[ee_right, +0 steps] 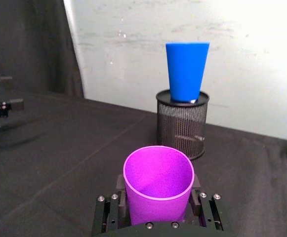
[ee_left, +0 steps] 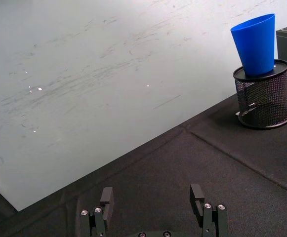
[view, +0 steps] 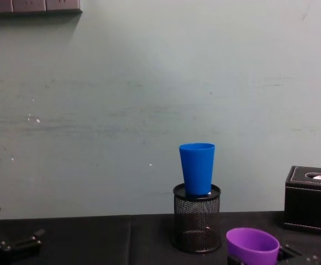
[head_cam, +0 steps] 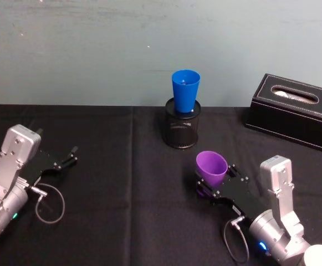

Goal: Pick up one cup with a gripper and tap it against the other cup.

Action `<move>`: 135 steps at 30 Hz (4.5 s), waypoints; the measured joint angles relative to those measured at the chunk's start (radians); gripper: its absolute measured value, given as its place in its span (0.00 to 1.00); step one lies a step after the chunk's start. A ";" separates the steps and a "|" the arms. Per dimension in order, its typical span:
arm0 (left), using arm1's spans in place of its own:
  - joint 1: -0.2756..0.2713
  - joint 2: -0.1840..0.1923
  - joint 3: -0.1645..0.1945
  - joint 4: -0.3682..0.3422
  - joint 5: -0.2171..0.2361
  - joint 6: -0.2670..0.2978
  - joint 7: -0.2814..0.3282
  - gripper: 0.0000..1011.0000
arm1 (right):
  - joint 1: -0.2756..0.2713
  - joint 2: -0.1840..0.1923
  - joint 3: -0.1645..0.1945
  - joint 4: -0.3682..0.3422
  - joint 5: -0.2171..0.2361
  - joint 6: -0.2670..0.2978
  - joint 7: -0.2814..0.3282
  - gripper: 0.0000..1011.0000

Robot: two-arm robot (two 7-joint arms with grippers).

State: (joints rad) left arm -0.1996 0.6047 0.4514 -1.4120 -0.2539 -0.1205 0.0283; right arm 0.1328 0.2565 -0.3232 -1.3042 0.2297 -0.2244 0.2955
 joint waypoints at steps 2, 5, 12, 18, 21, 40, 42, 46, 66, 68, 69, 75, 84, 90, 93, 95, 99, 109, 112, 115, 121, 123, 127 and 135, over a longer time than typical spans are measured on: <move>0.000 0.000 0.000 0.000 0.000 0.000 0.000 1.00 | -0.002 0.000 0.007 -0.010 -0.004 -0.002 0.003 0.72; 0.000 0.000 0.000 0.000 0.000 0.000 0.000 1.00 | -0.005 0.000 0.013 -0.022 -0.014 -0.005 0.004 0.72; 0.000 0.000 0.000 0.000 0.000 0.000 0.000 1.00 | -0.017 0.004 0.038 -0.074 -0.044 -0.016 0.003 0.72; 0.000 0.000 0.000 0.000 0.000 0.000 0.000 1.00 | -0.027 0.002 0.055 -0.112 -0.064 -0.021 -0.003 0.72; 0.000 0.000 0.000 0.000 0.000 0.000 0.000 1.00 | -0.034 0.000 0.065 -0.133 -0.072 -0.026 -0.008 0.72; 0.000 0.000 0.000 0.000 0.000 0.000 0.000 1.00 | -0.048 -0.008 0.094 -0.184 -0.093 -0.057 -0.016 0.72; 0.000 0.000 0.000 0.000 0.000 0.000 0.000 1.00 | -0.048 -0.008 0.094 -0.183 -0.093 -0.057 -0.016 0.72; 0.000 0.000 0.000 0.000 0.000 0.000 0.000 1.00 | -0.048 -0.008 0.094 -0.183 -0.093 -0.056 -0.016 0.72; 0.000 0.000 0.000 0.000 0.000 0.000 0.000 1.00 | 0.068 -0.052 0.142 -0.059 -0.041 -0.042 0.004 0.72; 0.000 0.000 0.000 0.000 0.000 0.000 0.000 1.00 | 0.083 -0.056 0.144 -0.042 -0.033 -0.045 0.008 0.72; 0.000 0.000 0.000 0.000 0.000 0.000 0.000 1.00 | 0.088 -0.057 0.144 -0.036 -0.031 -0.045 0.011 0.72; 0.000 0.000 0.000 0.000 0.000 0.000 0.000 1.00 | 0.130 -0.067 0.137 0.021 -0.015 -0.051 0.033 0.72; 0.000 0.000 0.000 0.000 0.000 0.000 0.000 1.00 | 0.212 -0.082 0.118 0.127 -0.012 -0.083 0.057 0.72; 0.000 0.000 0.000 0.000 0.000 0.000 0.000 1.00 | 0.276 -0.092 0.110 0.202 -0.011 -0.109 0.077 0.72; 0.000 0.000 0.000 0.000 0.000 0.000 0.000 1.00 | 0.301 -0.096 0.108 0.232 -0.005 -0.118 0.092 0.72; 0.000 0.000 0.000 0.000 0.000 0.000 0.000 1.00 | 0.317 -0.098 0.105 0.255 0.002 -0.124 0.104 0.72; 0.000 0.000 0.000 0.000 0.000 0.000 0.000 1.00 | 0.344 -0.101 0.099 0.291 0.012 -0.132 0.128 0.72; 0.000 0.000 0.000 0.000 0.000 0.000 0.000 1.00 | 0.405 -0.109 0.085 0.378 0.035 -0.162 0.177 0.72; 0.000 0.000 0.000 0.000 0.000 0.000 0.000 1.00 | 0.426 -0.114 0.082 0.409 0.041 -0.173 0.190 0.72; 0.000 0.000 0.000 0.000 0.000 0.000 0.000 1.00 | 0.445 -0.118 0.079 0.437 0.046 -0.182 0.203 0.72; 0.000 0.000 0.000 0.000 0.000 0.000 0.000 1.00 | 0.474 -0.125 0.073 0.481 0.052 -0.197 0.223 0.72; 0.000 0.000 0.000 0.000 0.000 0.000 0.000 1.00 | 0.485 -0.128 0.071 0.497 0.054 -0.203 0.229 0.72; 0.000 0.000 0.000 0.000 0.000 0.000 0.000 1.00 | 0.501 -0.131 0.066 0.522 0.052 -0.216 0.233 0.72; 0.000 0.000 0.000 0.000 0.000 0.000 0.000 1.00 | 0.533 -0.144 0.065 0.577 0.052 -0.245 0.248 0.72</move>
State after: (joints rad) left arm -0.1995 0.6047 0.4514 -1.4119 -0.2539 -0.1205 0.0283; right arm 0.6653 0.1126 -0.2578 -0.7270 0.2814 -0.4691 0.5435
